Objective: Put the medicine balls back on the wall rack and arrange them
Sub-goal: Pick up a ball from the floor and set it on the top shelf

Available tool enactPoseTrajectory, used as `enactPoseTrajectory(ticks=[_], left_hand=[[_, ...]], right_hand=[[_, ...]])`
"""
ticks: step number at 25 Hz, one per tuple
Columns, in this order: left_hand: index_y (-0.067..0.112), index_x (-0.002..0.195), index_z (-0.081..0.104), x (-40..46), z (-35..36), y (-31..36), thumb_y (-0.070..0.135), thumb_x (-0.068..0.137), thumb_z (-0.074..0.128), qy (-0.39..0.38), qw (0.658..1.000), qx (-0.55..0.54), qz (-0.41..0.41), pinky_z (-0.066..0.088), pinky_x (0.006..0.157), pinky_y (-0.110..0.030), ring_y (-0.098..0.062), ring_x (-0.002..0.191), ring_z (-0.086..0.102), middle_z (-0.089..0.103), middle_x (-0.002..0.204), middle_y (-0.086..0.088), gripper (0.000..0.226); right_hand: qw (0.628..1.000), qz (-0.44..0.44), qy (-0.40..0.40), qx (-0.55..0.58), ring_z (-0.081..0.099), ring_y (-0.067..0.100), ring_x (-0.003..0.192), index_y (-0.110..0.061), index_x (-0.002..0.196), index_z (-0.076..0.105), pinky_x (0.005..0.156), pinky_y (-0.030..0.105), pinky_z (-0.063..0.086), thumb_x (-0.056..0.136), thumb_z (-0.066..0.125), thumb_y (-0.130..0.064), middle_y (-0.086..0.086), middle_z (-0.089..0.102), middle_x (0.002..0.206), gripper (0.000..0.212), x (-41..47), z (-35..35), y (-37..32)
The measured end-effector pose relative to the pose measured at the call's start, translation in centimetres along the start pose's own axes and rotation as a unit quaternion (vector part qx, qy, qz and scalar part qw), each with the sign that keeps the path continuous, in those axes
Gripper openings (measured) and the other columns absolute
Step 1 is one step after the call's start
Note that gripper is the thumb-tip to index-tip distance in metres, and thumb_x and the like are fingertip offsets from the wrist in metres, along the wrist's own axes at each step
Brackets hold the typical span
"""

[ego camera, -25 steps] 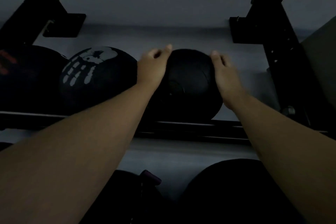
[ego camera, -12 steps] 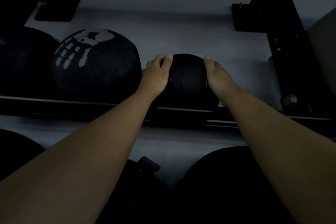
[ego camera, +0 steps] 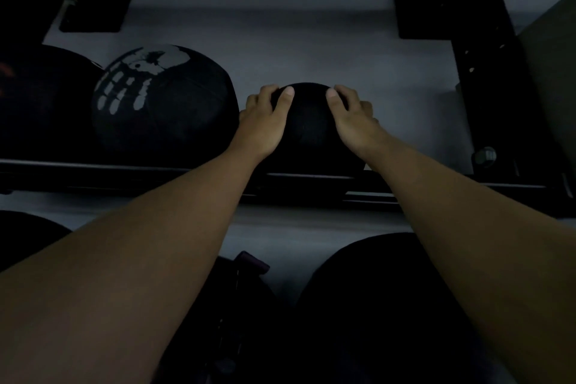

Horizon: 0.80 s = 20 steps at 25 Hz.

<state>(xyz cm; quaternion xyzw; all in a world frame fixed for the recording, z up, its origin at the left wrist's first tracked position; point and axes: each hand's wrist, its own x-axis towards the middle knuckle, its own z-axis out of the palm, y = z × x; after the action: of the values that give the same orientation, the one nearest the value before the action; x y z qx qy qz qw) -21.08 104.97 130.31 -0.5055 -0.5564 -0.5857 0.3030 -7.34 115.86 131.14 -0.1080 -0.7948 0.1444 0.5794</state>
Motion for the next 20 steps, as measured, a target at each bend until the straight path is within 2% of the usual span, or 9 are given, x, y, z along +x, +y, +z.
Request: enactPoseTrajectory(ticks=[4, 6, 9, 12, 14, 17, 20], left_hand=[[0.026, 0.17, 0.025, -0.2, -1.2, 1.2, 0.058, 0.113, 0.022, -0.048, 0.996, 0.07, -0.016, 0.025, 0.132, -0.051, -0.037, 0.162, 0.027, 0.026, 0.176, -0.016, 0.066], [0.026, 0.171, 0.022, -0.5, -1.8, 1.9, 0.055, 0.114, 0.022, -0.067, 0.992, 0.104, -0.024, 0.024, 0.133, -0.051, -0.039, 0.163, 0.026, 0.024, 0.177, -0.017, 0.064], [0.029, 0.17, 0.026, -1.3, -2.9, 2.5, 0.049, 0.114, 0.032, -0.084, 0.988, 0.125, -0.014, 0.03, 0.13, -0.046, -0.037, 0.16, 0.033, 0.029, 0.175, -0.015, 0.059], [0.032, 0.168, 0.032, -3.1, -4.1, 2.2, 0.047, 0.11, 0.049, -0.1, 0.987, 0.128, 0.008, 0.034, 0.118, -0.033, -0.031, 0.157, 0.039, 0.032, 0.173, -0.011, 0.063], [0.031, 0.167, 0.036, -4.8, -4.7, 2.3, 0.047, 0.107, 0.055, -0.113, 0.984, 0.135, 0.019, 0.031, 0.111, -0.027, -0.027, 0.156, 0.04, 0.033, 0.173, -0.008, 0.065], [0.027, 0.163, 0.044, -7.3, -5.8, 3.1, 0.043, 0.104, 0.062, -0.153, 0.977, 0.147, 0.034, 0.034, 0.11, -0.026, -0.025, 0.15, 0.047, 0.042, 0.167, -0.007, 0.063], [0.026, 0.158, 0.051, -10.3, -6.8, 3.7, 0.044, 0.103, 0.065, -0.197, 0.968, 0.149, 0.034, 0.036, 0.108, -0.026, -0.024, 0.146, 0.05, 0.048, 0.162, -0.006, 0.059]], right_hand=[[0.998, 0.012, -0.057, -0.031, 0.017, 0.039, 0.161, -0.037, 0.169, 0.01, 0.132, 0.049, 0.012, 0.107, 0.022, -0.064, 0.015, 0.006, 0.177, 0.069, -0.1, -1.1, -1.0], [0.996, 0.01, -0.071, -0.049, 0.019, 0.039, 0.161, -0.034, 0.169, 0.009, 0.132, 0.047, 0.014, 0.107, 0.025, -0.063, 0.018, 0.006, 0.177, 0.07, -0.4, -1.7, -1.3], [0.995, -0.025, -0.071, -0.065, 0.032, 0.036, 0.157, -0.026, 0.168, 0.021, 0.127, 0.039, 0.024, 0.109, 0.035, -0.055, 0.018, 0.024, 0.173, 0.068, -0.9, -2.7, -1.3], [0.993, -0.052, -0.053, -0.089, 0.045, 0.033, 0.148, -0.02, 0.164, 0.035, 0.118, 0.034, 0.036, 0.109, 0.047, -0.044, 0.017, 0.041, 0.166, 0.062, -1.8, -3.4, -1.1], [0.992, -0.043, -0.059, -0.101, 0.047, 0.034, 0.146, -0.022, 0.163, 0.037, 0.113, 0.032, 0.038, 0.107, 0.05, -0.043, 0.017, 0.042, 0.164, 0.061, -3.5, -3.8, -1.3], [0.99, -0.032, -0.067, -0.121, 0.053, 0.033, 0.138, -0.024, 0.157, 0.044, 0.099, 0.025, 0.036, 0.106, 0.052, -0.043, 0.017, 0.049, 0.157, 0.055, -6.7, -4.5, -2.2], [0.986, -0.013, -0.075, -0.146, 0.056, 0.033, 0.132, -0.024, 0.152, 0.049, 0.094, 0.026, 0.034, 0.106, 0.052, -0.042, 0.017, 0.053, 0.148, 0.05, -10.2, -5.2, -3.1]])
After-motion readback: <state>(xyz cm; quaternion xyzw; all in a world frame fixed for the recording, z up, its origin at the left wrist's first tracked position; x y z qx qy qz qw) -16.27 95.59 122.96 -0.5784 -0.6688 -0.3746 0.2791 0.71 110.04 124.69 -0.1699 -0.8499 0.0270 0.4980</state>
